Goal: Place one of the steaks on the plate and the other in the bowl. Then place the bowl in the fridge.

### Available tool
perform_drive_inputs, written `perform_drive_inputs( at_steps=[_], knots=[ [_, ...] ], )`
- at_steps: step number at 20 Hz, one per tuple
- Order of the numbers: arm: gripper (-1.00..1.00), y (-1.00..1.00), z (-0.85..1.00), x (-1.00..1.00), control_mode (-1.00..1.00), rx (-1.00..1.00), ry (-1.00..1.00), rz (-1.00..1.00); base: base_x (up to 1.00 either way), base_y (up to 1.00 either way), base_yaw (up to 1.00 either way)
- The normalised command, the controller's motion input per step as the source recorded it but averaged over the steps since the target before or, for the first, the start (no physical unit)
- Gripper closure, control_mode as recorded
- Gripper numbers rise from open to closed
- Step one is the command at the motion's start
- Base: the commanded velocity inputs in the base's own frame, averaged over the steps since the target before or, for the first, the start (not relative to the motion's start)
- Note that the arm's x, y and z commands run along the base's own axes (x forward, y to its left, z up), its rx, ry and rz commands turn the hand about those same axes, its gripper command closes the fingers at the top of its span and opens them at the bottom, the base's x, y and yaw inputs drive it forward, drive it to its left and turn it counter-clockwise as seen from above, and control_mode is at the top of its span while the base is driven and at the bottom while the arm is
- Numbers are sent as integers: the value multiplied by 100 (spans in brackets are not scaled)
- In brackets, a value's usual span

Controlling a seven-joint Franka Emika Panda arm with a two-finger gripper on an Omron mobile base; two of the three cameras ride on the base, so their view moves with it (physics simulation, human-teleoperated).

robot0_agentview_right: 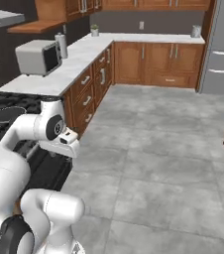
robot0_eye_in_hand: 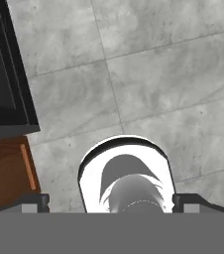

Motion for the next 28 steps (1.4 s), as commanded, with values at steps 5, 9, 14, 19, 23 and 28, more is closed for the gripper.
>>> perform_drive_inputs(
  at_steps=[5,9,14,19,23,28],
  knots=[
    [-100,0,0,0,100,0,0,0,27,-100,-43],
    [-100,0,0,0,100,0,0,0,67,-74,-1],
    [-100,0,0,0,100,0,0,0,100,-53,22],
    [-100,0,0,0,100,0,0,0,100,-14,8],
    [-100,0,0,0,100,0,0,0,100,0,0],
    [-100,0,0,0,100,0,0,0,100,0,0]
  ],
)
